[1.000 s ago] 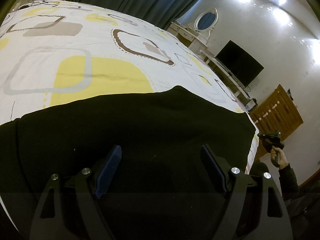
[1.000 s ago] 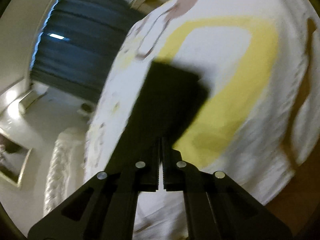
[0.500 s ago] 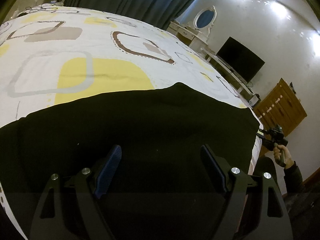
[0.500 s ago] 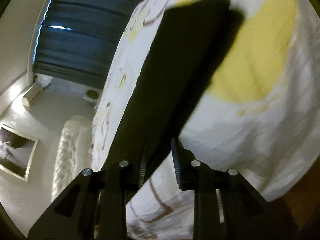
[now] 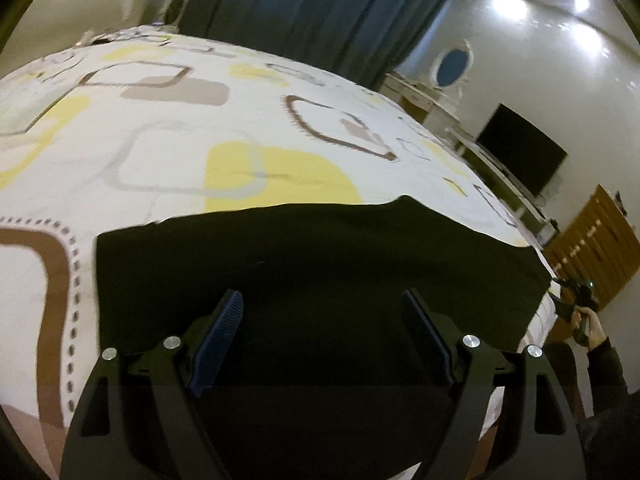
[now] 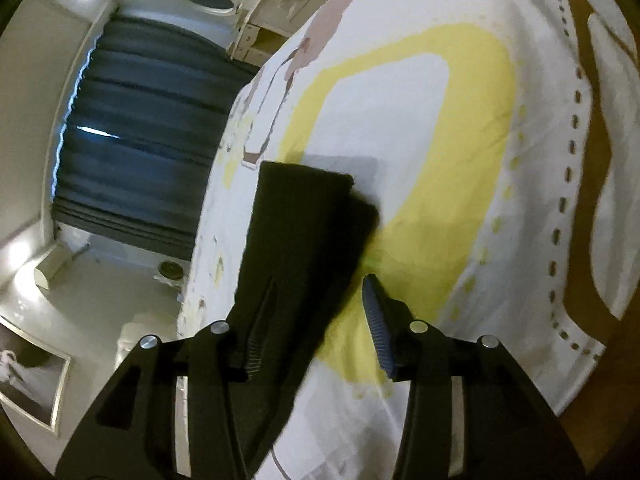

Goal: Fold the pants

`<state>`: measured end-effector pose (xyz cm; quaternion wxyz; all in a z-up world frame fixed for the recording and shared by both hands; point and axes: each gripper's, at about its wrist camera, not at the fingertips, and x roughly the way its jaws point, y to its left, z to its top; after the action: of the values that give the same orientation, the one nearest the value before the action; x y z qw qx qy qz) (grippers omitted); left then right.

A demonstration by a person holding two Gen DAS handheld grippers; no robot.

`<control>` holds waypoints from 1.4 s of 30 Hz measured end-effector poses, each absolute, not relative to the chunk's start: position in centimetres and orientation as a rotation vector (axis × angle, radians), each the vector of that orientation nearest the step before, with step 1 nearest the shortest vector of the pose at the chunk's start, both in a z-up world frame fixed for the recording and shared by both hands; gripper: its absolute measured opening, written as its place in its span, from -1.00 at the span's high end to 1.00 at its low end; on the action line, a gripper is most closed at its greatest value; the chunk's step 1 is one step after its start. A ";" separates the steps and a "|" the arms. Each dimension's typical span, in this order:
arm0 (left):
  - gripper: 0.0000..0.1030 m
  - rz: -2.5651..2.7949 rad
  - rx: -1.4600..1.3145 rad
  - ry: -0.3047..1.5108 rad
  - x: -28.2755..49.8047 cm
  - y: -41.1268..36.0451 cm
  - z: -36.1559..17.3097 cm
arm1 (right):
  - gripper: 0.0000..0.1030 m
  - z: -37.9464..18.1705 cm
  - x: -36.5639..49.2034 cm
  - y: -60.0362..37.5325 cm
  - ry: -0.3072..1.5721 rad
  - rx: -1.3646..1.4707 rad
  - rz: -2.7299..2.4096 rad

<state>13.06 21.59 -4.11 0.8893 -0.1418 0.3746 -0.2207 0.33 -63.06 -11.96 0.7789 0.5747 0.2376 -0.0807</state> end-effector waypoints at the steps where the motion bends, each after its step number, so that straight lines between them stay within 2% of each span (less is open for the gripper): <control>1: -0.55 -0.451 -0.313 0.780 13.1 22.0 -4.3 | 0.14 -11.9 0.7 -63.2 0.505 1.239 -0.171; 10: -0.55 -0.432 -0.345 0.775 13.1 22.4 -4.7 | 0.15 -11.6 3.8 -64.5 0.520 1.158 -0.170; 13: -0.55 -0.431 -0.352 0.776 13.2 22.5 -4.7 | 0.28 -11.4 3.9 -64.5 0.547 1.111 -0.182; 15: -0.55 -0.429 -0.352 0.779 13.2 22.5 -4.8 | 0.49 -11.4 3.9 -64.5 0.554 1.099 -0.192; 17: -0.55 -0.425 -0.351 0.778 13.2 22.4 -4.7 | 0.60 -11.6 4.1 -64.6 0.557 1.102 -0.183; 25: -0.55 -0.418 -0.357 0.781 13.2 22.4 -4.9 | 0.68 -11.3 3.1 -64.4 0.560 1.077 -0.172; 30: -0.56 -0.418 -0.350 0.783 13.2 22.4 -5.0 | 0.44 -11.3 2.0 -64.4 0.561 1.114 -0.177; 35: -0.60 -0.427 -0.342 0.781 13.2 22.4 -5.1 | 0.41 -8.5 0.9 -62.7 0.576 0.986 -0.266; 39: -0.60 -0.421 -0.320 0.782 13.1 22.2 -4.9 | 0.37 -4.0 1.9 -58.8 0.559 0.791 -0.270; 40: -0.60 -0.419 -0.321 0.781 13.0 22.2 -4.9 | 0.31 -2.7 3.1 -56.8 0.557 0.744 -0.211; 42: -0.60 -0.412 -0.322 0.779 12.9 22.3 -4.8 | 0.02 -0.9 6.2 -52.9 0.589 0.671 -0.059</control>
<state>12.86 22.35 -4.77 0.8919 -0.1553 0.3754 -0.1986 6.20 -52.88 -0.95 0.9015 0.3244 0.2849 -0.0287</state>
